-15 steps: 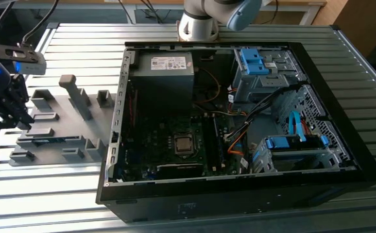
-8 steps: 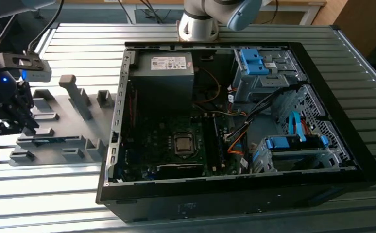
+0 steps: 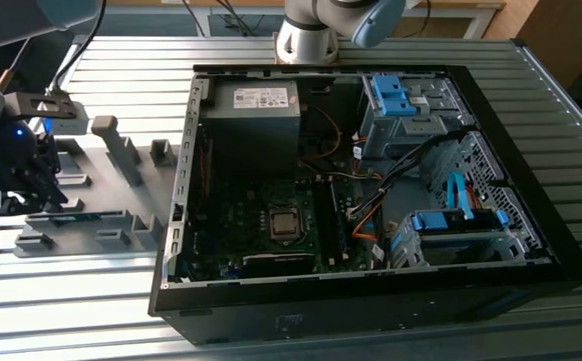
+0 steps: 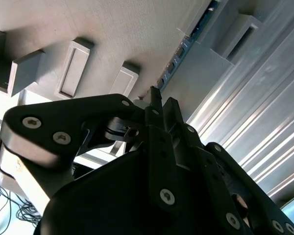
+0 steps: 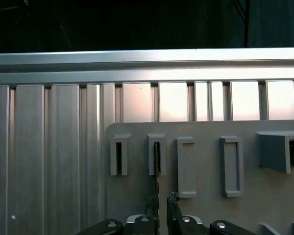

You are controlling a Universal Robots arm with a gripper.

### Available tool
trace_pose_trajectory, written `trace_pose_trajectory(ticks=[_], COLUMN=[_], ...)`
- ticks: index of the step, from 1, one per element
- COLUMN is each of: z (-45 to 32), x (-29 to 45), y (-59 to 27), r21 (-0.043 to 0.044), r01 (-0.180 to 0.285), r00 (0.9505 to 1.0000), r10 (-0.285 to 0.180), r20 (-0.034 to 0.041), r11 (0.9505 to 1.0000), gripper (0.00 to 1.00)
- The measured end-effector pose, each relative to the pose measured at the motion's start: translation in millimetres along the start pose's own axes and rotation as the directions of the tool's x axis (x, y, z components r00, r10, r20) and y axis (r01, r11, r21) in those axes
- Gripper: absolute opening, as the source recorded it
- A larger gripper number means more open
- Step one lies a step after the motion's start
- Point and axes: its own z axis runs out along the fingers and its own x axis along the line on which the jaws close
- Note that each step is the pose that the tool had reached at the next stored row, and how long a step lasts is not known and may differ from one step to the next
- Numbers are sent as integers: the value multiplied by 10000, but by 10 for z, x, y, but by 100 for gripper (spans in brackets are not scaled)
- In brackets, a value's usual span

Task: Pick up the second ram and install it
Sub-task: 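Pick up the second ram and move it above second insertion slot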

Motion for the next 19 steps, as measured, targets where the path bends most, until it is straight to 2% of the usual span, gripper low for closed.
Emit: trace_pose_trajectory(ticks=[9, 19], z=[106, 174], x=[13, 15], y=[-10, -13], r21=[33, 56], r01=[0, 3], r00=[10000, 10000], r10=[0, -3], r20=[2, 2], r11=[10000, 10000], gripper=[24, 24])
